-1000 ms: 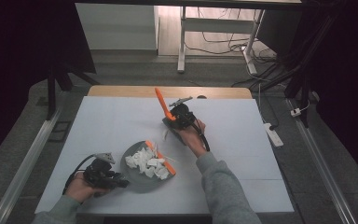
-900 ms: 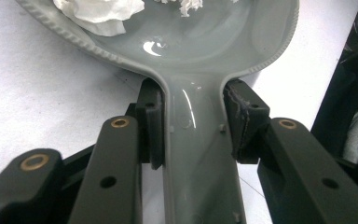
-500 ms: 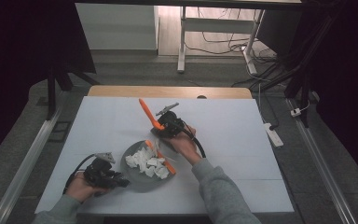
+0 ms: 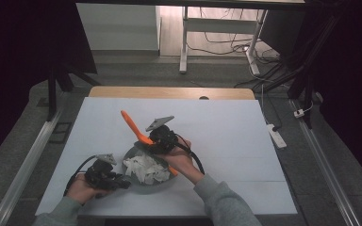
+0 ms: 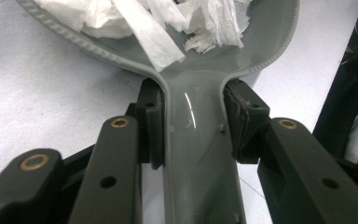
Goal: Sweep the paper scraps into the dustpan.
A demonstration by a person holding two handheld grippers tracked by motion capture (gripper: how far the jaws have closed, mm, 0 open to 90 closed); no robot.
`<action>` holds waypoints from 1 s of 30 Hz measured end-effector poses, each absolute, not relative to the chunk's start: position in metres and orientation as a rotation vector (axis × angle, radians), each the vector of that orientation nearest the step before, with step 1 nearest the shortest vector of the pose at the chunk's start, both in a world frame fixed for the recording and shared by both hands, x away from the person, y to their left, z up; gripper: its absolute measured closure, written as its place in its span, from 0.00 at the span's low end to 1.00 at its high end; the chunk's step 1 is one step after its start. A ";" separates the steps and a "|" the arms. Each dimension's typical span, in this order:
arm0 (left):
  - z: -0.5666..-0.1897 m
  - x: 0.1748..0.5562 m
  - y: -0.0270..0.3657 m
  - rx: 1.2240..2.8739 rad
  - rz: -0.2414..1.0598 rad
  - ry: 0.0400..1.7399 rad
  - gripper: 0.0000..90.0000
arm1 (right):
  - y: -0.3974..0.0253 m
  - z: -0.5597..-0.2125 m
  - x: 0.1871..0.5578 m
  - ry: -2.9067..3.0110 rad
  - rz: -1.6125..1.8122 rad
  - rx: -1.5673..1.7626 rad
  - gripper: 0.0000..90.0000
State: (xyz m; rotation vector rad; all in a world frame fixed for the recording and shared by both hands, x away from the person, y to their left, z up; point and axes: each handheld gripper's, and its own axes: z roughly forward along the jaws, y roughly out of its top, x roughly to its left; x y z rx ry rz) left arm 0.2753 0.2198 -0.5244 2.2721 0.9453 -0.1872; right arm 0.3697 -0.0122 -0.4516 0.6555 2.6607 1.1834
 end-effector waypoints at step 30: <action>-0.524 0.274 0.219 2.272 -0.187 0.946 0.68 | -0.048 -0.485 0.398 2.556 1.009 1.032 0.78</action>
